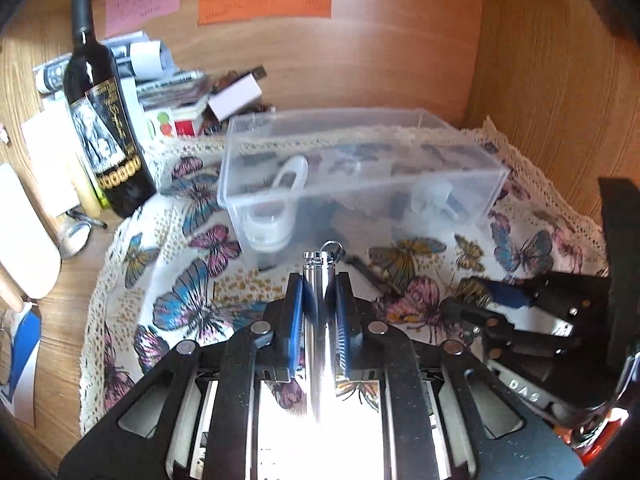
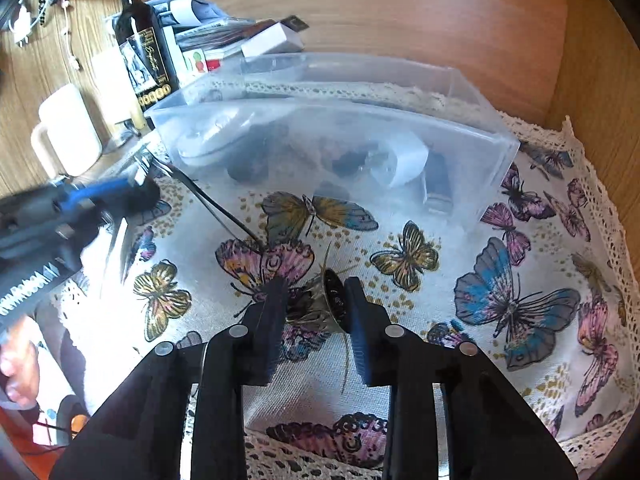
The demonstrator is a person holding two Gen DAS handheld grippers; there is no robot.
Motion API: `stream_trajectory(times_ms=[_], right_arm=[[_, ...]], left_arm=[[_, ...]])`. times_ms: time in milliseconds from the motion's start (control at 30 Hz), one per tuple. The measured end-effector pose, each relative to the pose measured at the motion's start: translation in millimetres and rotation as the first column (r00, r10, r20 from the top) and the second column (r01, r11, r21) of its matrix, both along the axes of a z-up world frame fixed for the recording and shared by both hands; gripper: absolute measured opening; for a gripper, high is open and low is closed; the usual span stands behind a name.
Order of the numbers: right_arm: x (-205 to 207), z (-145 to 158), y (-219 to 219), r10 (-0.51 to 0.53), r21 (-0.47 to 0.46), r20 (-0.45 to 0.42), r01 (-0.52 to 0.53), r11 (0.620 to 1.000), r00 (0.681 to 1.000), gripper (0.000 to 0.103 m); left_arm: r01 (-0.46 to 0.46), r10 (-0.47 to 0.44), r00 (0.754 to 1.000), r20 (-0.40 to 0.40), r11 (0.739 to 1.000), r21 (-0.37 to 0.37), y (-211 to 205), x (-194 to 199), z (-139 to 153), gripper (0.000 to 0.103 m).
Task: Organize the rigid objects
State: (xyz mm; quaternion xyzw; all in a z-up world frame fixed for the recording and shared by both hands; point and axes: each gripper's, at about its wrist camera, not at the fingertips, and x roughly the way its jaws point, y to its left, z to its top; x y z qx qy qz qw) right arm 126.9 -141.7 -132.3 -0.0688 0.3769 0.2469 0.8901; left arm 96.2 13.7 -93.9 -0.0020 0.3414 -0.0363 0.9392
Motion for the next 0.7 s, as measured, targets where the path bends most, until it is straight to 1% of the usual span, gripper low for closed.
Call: stream_trajectory(times_ms=[33, 300, 500, 700], right_arm=[[-1.0, 1.4, -0.2, -0.001, -0.001, 0.006, 0.001, 1.0, 1.0, 0.023], [-3.2, 26.5, -8.4, -0.034, 0.018, 0.094, 0.032, 0.999, 0.995, 0.023], [-1.8, 55.8, -12.3, -0.053, 0.045, 0.183, 0.045, 0.998, 0.982, 0.023], [8.2, 79.5, -10.3, -0.061, 0.083, 0.249, 0.041, 0.996, 0.967, 0.023]], left_arm=[[-0.001, 0.001, 1.0, 0.011, 1.0, -0.001, 0.3, -0.1, 3.3, 0.015], [0.0, 0.002, 0.996, 0.091, 1.0, -0.017, 1.1, -0.4, 29.4, 0.015], [-0.002, 0.007, 0.991, 0.133, 0.999, -0.038, 5.1, 8.2, 48.5, 0.015], [-0.022, 0.029, 0.984, 0.174, 0.999, -0.043, 9.4, 19.5, 65.3, 0.015]])
